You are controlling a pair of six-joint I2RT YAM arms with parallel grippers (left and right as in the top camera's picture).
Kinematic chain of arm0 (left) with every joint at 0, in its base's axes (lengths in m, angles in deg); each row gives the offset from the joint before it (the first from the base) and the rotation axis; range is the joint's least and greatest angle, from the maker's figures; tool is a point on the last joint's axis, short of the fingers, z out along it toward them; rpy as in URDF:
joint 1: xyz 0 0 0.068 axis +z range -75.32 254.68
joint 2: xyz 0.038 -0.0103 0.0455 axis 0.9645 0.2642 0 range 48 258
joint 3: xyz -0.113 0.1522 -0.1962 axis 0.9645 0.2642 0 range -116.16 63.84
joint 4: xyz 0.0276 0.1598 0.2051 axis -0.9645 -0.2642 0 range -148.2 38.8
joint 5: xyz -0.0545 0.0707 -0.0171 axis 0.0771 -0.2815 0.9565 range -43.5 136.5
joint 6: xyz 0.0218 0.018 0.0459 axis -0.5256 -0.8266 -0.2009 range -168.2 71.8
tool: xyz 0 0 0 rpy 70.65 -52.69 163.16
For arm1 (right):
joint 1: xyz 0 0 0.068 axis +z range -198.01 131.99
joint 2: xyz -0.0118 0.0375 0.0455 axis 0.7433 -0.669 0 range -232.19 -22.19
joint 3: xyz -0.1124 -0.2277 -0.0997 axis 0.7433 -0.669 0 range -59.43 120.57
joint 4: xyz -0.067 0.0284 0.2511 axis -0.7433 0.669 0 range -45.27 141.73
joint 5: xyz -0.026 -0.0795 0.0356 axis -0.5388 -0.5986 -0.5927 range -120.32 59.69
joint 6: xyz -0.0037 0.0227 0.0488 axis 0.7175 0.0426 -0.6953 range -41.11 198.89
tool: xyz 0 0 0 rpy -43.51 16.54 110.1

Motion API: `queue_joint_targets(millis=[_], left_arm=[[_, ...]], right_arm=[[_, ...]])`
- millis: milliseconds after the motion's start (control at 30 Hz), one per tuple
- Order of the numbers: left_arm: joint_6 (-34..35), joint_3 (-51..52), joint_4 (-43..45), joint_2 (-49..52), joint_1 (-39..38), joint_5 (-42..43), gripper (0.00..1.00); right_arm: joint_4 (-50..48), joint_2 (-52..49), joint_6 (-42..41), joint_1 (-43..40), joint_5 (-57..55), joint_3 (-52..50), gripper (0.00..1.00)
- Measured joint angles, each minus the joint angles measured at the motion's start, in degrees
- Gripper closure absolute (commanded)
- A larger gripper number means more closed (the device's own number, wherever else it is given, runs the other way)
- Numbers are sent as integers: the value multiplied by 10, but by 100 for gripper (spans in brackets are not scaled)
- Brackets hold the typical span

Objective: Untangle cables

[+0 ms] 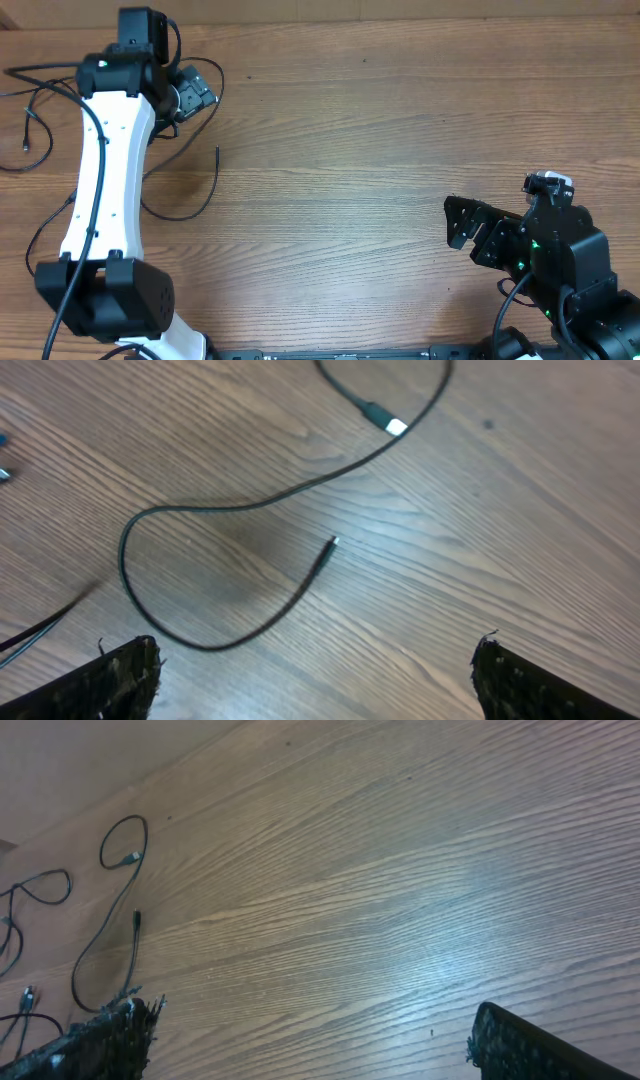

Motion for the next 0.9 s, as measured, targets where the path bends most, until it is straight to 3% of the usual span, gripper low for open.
queue_joint_targets(millis=[633,900], left_arm=[[-45,-11,-128,-280,0,10,1],[-40,75,-144,-422,0,10,0]], right_arm=[[0,0,0,0,0,0,0],[0,0,0,0,0,0,0]])
